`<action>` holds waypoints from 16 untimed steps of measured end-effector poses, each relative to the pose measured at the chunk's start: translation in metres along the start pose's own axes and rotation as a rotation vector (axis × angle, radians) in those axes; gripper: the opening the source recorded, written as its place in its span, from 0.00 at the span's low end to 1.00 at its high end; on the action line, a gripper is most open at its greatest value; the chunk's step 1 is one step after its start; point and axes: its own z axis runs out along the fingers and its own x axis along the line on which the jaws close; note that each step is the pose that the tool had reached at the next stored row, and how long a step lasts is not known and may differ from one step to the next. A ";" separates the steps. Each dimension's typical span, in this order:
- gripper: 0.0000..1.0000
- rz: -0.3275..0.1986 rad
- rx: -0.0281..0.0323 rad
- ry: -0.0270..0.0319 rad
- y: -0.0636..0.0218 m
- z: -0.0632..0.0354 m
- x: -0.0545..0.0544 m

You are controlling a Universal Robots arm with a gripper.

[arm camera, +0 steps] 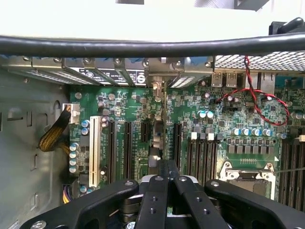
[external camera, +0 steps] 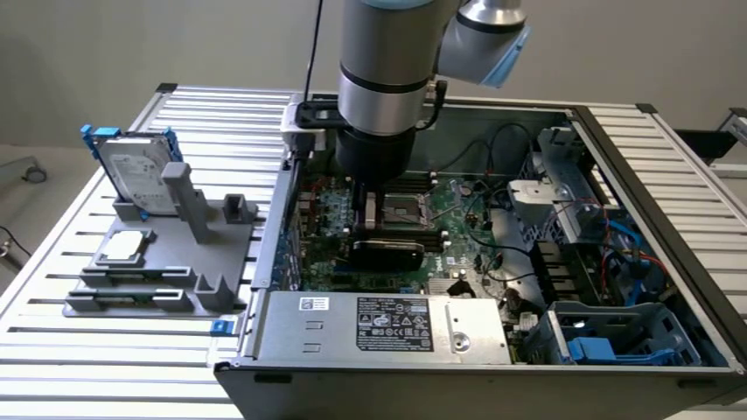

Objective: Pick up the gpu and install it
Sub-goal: 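Press down on the gpu until it lock into place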

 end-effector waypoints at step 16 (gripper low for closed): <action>0.11 -0.002 0.0006 0.0002 0.0008 0.0057 -0.001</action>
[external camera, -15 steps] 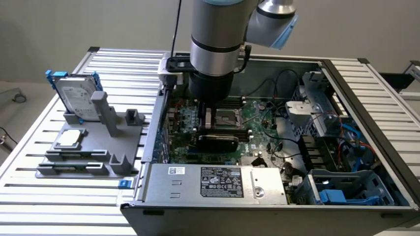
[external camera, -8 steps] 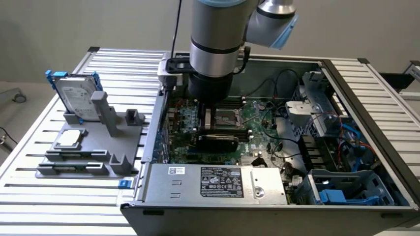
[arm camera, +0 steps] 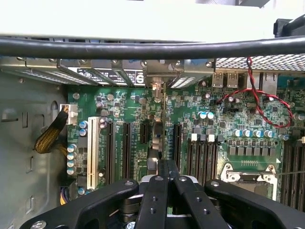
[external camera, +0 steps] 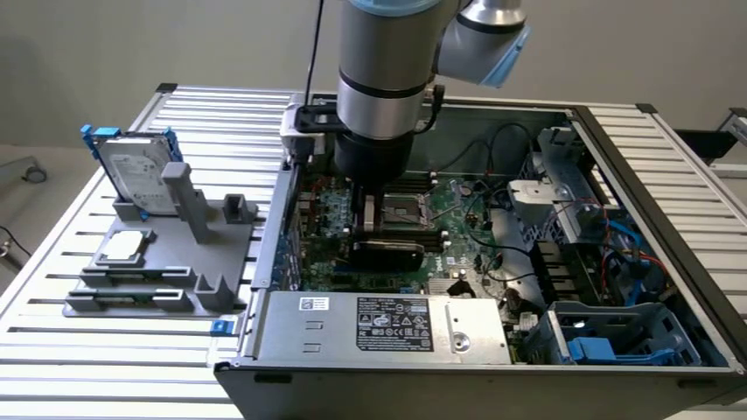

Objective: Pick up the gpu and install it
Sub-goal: 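Press down on the gpu until it lock into place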

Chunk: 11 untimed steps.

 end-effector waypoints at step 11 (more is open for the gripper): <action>0.11 -0.002 0.0017 -0.0027 0.0001 0.0001 0.000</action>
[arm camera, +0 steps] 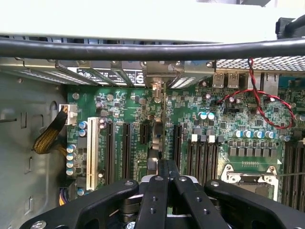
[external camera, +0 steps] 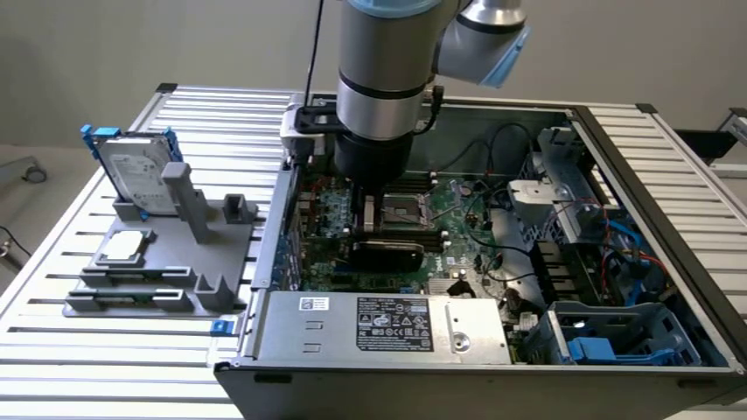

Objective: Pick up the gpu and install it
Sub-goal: 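Press down on the gpu until it lock into place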

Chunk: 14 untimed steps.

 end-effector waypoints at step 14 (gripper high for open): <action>0.11 0.001 -0.0250 0.0024 0.0101 -0.0150 0.002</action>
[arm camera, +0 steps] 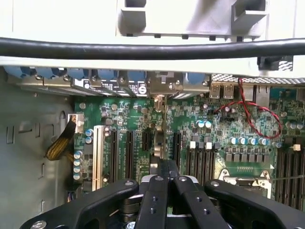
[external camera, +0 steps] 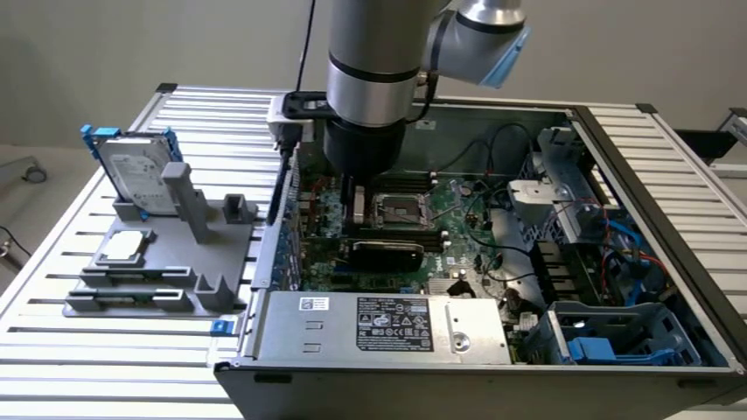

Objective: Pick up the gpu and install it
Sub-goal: 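Press down on the gpu until it lock into place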

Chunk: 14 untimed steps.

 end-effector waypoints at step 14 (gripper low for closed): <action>0.11 0.003 -0.0519 0.0157 0.0137 0.0010 0.003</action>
